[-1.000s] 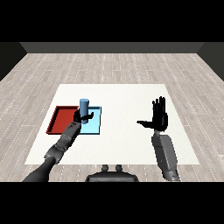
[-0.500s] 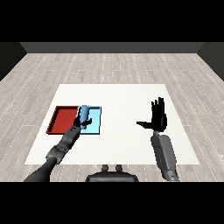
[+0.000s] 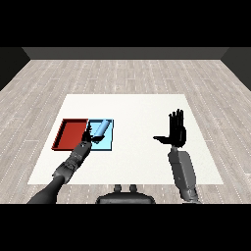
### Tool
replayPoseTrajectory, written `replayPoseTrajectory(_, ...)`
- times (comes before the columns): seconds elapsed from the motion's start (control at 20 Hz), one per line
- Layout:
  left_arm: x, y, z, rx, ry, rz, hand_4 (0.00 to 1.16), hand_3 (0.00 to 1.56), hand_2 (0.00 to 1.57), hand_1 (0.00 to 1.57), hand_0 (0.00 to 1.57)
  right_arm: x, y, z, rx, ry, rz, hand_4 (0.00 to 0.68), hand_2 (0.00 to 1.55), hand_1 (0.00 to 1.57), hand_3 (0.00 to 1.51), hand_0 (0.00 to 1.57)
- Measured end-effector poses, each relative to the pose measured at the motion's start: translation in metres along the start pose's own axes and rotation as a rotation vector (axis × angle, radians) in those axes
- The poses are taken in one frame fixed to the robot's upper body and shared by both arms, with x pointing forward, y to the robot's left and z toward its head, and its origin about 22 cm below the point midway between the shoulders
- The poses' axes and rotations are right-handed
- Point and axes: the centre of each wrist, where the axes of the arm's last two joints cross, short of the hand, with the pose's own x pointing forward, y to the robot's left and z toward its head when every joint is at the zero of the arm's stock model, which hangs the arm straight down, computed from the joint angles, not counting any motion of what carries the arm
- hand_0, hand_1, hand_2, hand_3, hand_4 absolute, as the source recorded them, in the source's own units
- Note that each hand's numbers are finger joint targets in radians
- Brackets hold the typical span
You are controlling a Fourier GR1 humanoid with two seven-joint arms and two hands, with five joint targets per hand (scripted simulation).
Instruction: Pick the blue can and put it in the blue box
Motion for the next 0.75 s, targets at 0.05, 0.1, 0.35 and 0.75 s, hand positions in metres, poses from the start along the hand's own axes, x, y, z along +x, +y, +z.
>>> replayPoseTrajectory(0.05, 0.0, -0.002, 0.001, 0.019, -0.007, 0.013, 0.0, 0.0, 0.0, 0.0, 0.0, -0.001, 0.0, 0.001, 0.004, -0.003, -0.003, 0.0, 0.0, 0.0, 0.0, 0.0)
replayPoseTrajectory(0.1, 0.001, -0.002, 0.001, 0.04, -0.016, 0.033, 0.0, 0.0, 0.0, 0.0, 0.0, -0.001, 0.003, -0.001, 0.007, -0.006, -0.001, 0.0, 0.0, 0.0, 0.0, 0.0)
replayPoseTrajectory(0.35, 0.015, 0.001, -0.002, 0.131, -0.168, 0.15, 0.0, 0.0, 0.0, 0.0, 0.0, 0.003, 0.004, -0.001, 0.012, -0.009, -0.013, 0.0, 0.0, 0.0, 0.0, 0.0)
replayPoseTrajectory(0.75, 0.058, -0.01, 0.012, -0.034, -0.605, 0.485, 0.0, 0.0, 0.0, 0.0, 0.0, 0.004, 0.004, 0.005, 0.052, 0.008, 0.009, 0.0, 0.0, 0.0, 0.0, 0.0)
